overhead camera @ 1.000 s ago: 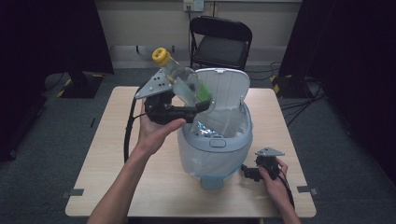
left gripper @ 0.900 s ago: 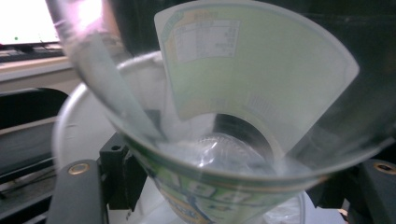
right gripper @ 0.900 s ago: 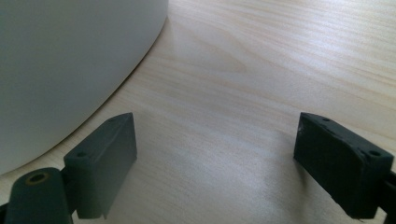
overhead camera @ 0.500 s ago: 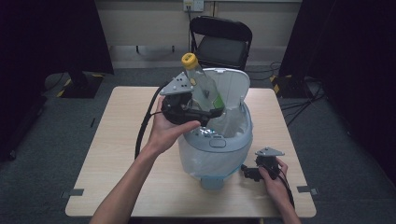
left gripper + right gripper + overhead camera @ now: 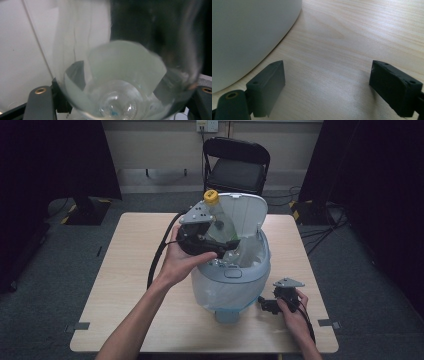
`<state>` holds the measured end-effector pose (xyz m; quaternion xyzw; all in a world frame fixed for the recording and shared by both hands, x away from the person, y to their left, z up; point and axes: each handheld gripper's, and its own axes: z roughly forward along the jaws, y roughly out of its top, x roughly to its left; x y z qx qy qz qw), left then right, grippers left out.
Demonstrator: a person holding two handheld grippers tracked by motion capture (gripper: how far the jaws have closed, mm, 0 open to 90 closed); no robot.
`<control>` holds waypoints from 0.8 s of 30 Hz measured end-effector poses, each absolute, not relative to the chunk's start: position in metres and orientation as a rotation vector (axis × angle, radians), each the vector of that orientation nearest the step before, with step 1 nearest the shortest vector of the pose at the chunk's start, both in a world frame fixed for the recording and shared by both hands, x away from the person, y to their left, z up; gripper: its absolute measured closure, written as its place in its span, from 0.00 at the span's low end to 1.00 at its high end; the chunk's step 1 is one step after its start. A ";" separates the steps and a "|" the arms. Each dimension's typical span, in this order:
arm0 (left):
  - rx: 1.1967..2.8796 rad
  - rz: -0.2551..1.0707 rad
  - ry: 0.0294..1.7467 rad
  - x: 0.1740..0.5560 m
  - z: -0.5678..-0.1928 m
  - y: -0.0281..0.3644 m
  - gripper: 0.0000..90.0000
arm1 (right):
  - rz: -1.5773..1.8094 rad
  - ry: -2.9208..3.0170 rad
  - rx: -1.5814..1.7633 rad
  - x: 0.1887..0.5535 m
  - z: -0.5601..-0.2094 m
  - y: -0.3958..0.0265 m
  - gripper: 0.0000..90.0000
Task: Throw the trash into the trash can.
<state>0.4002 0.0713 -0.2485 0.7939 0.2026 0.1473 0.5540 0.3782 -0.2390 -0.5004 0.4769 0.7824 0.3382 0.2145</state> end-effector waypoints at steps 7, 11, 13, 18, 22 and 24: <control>1.885 0.354 0.483 0.399 -0.253 0.070 0.30 | 0.938 2.171 1.323 0.378 -0.500 -0.239 0.13; 1.883 0.343 0.496 0.401 -0.258 0.070 0.31 | 0.938 2.171 1.323 0.378 -0.500 -0.239 0.13; 1.842 0.326 0.487 0.401 -0.257 0.072 0.35 | 0.938 2.170 1.323 0.378 -0.500 -0.239 0.13; 1.786 0.336 0.458 0.396 -0.241 0.080 0.42 | 0.938 2.170 1.323 0.378 -0.500 -0.239 0.13; 1.775 0.335 0.464 0.399 -0.243 0.090 0.46 | 0.937 2.173 1.318 0.379 -0.501 -0.239 0.13; 1.767 0.329 0.487 0.403 -0.247 0.094 0.46 | 0.936 2.172 1.322 0.379 -0.500 -0.239 0.13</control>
